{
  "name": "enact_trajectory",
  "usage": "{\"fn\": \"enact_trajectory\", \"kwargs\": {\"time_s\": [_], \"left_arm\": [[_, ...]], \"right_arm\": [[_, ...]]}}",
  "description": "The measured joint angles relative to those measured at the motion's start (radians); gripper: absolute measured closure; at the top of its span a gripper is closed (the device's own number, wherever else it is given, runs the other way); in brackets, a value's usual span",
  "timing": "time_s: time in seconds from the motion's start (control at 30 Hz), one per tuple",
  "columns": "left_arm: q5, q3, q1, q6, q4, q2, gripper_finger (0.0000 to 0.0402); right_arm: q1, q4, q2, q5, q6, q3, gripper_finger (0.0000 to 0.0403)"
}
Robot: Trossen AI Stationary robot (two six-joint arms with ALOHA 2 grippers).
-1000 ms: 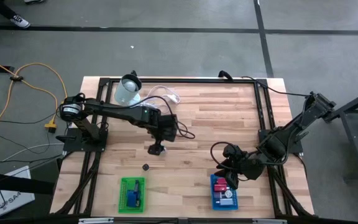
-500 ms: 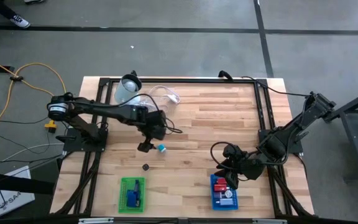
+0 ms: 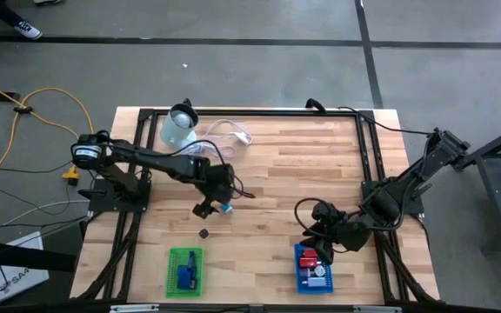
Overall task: Pick & Place Office items
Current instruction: Put the blue charger adapter into the blue bin
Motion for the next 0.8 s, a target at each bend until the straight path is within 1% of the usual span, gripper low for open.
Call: {"fn": "enact_trajectory", "kwargs": {"time_s": [0.07,0.37,0.8], "left_arm": [[-0.022,0.002,-0.013,0.001,0.028,0.015,0.0074],[-0.102,0.000,-0.067,0.001,0.035,0.071,0.0073],[-0.142,-0.004,-0.074,0.013,0.068,0.082,0.0074]], "right_arm": [[0.000,0.007,0.000,0.000,0.000,0.000,0.0250],[0.000,0.030,0.000,0.000,0.000,0.000,0.0250],[0.000,0.069,0.000,0.000,0.000,0.000,0.0250]]}}
